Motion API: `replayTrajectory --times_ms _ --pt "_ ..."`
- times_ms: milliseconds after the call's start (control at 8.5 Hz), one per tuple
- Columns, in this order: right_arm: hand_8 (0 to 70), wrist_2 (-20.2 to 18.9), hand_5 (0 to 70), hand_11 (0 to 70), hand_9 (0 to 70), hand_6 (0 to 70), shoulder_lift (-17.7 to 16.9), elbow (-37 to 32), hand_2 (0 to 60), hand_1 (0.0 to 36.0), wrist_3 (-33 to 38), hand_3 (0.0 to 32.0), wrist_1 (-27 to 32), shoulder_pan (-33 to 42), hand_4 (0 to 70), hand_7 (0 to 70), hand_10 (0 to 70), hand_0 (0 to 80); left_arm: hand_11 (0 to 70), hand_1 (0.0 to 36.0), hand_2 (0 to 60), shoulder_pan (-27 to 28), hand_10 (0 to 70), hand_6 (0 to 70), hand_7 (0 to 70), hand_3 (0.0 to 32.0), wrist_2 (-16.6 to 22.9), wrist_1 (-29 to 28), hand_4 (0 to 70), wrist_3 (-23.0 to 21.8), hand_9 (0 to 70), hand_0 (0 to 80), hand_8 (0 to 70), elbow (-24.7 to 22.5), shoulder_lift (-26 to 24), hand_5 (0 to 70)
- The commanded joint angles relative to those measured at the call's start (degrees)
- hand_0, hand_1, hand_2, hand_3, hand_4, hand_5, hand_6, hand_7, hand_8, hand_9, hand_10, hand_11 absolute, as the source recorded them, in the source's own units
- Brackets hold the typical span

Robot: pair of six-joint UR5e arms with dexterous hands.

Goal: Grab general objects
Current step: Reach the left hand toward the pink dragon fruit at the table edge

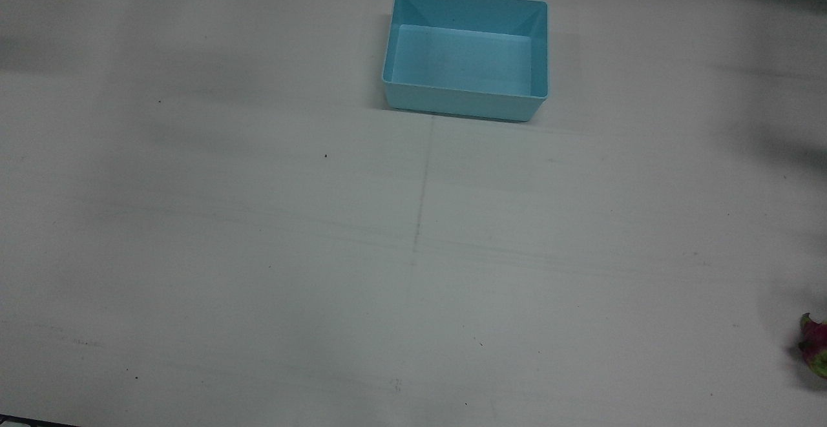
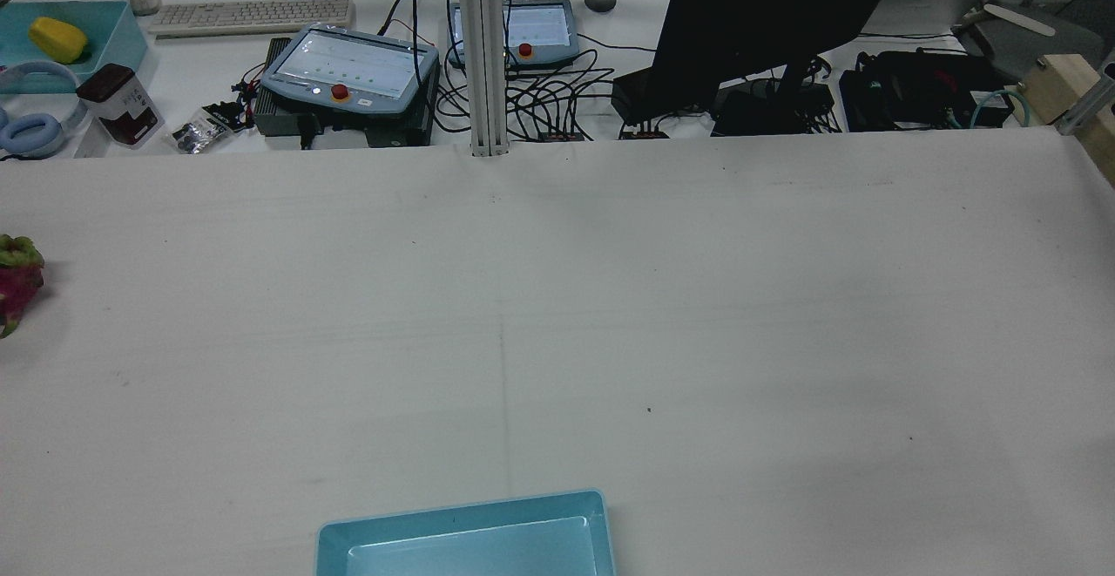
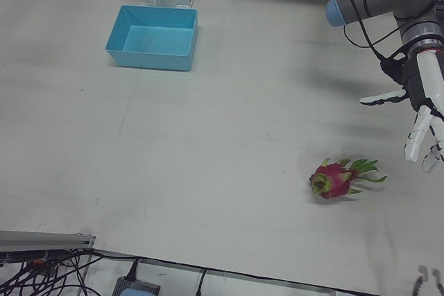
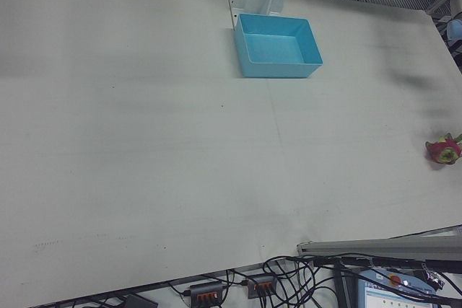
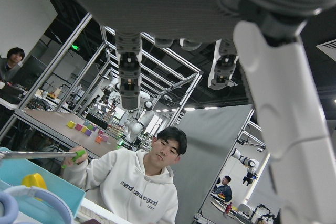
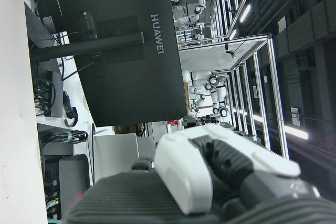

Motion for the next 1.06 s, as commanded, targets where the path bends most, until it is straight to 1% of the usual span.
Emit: replayTrajectory --times_ms 0,118,235,353,471,588,706,824,941 --pt "0.0 0.0 0.0 0.0 0.0 0.0 0.0 0.0 0.0 0.0 0.0 0.0 0.0 0.01 0.0 0.0 0.0 0.0 8.4 11.0 0.0 -0.18 4.7 0.0 0.0 13.0 7.83 -1.66 3.2 -3.25 0.0 55.0 0.0 4.01 -3.16 0.0" --pt "0.0 0.0 0.0 0.0 0.0 0.0 0.0 0.0 0.0 0.0 0.0 0.0 0.0 -0.07 0.0 0.0 0.0 0.0 1.0 16.9 0.0 0.08 0.3 0.0 0.0 10.8 8.05 2.78 3.5 -2.64 0.0 60.3 0.0 3.76 -3.69 0.0" --pt "0.0 0.0 0.0 0.0 0.0 0.0 0.0 0.0 0.0 0.0 0.0 0.0 0.0 0.01 0.0 0.0 0.0 0.0 4.5 35.0 20.9 0.08 0.8 0.0 0.0 6.6 9.96 5.61 2.9 0.5 0.0 78.6 4.1 2.97 -4.74 0.0" --pt "0.0 0.0 0.0 0.0 0.0 0.0 0.0 0.0 0.0 0.0 0.0 0.0 0.0 0.01 0.0 0.0 0.0 0.0 0.3 28.9 36.0 -0.01 0.0 0.0 0.0 8.8 11.46 7.98 7.5 4.79 0.0 59.4 5.4 1.66 -4.84 28.4" --pt "0.0 0.0 0.0 0.0 0.0 0.0 0.0 0.0 0.0 0.0 0.08 0.0 0.0 0.01 0.0 0.0 0.0 0.0 0.0 14.4 0.5 0.08 0.0 0.0 0.0 0.0 11.48 11.4 0.0 8.84 0.0 55.3 4.6 -0.01 -5.27 70.0" --pt "0.0 0.0 0.0 0.0 0.0 0.0 0.0 0.0 0.0 0.0 0.0 0.0 0.08 0.01 0.0 0.0 0.0 0.0 0.0 5.4 0.0 0.17 0.0 0.0 0.0 0.0 11.39 15.79 0.0 12.45 0.0 49.9 3.7 -1.24 -6.58 70.0" --pt "0.0 0.09 0.0 0.0 0.0 0.0 0.0 0.0 0.0 0.0 0.0 0.0 0.09 0.01 0.0 0.0 0.0 0.0 0.0 3.2 0.0 0.17 0.0 0.0 0.0 18.4 10.95 16.53 10.0 14.48 0.0 47.7 3.3 -1.43 -6.77 0.0" --pt "0.0 0.09 0.0 0.0 0.0 0.0 0.0 -0.09 0.0 0.0 0.0 0.0 0.09 -0.07 0.0 0.0 0.0 0.0 0.0 13.6 0.0 0.78 0.0 0.0 0.0 25.2 9.9 16.53 1.4 16.68 0.0 55.4 1.8 -0.82 -6.77 0.0" --pt "0.0 0.09 0.0 0.0 0.0 0.0 0.0 -0.09 0.0 0.0 0.0 0.0 0.09 -0.07 0.0 0.0 0.0 0.0 0.0 14.1 0.0 2.87 0.0 0.0 0.0 25.8 6.94 17.14 0.3 18.88 0.0 55.1 1.1 -0.81 -6.77 0.0"
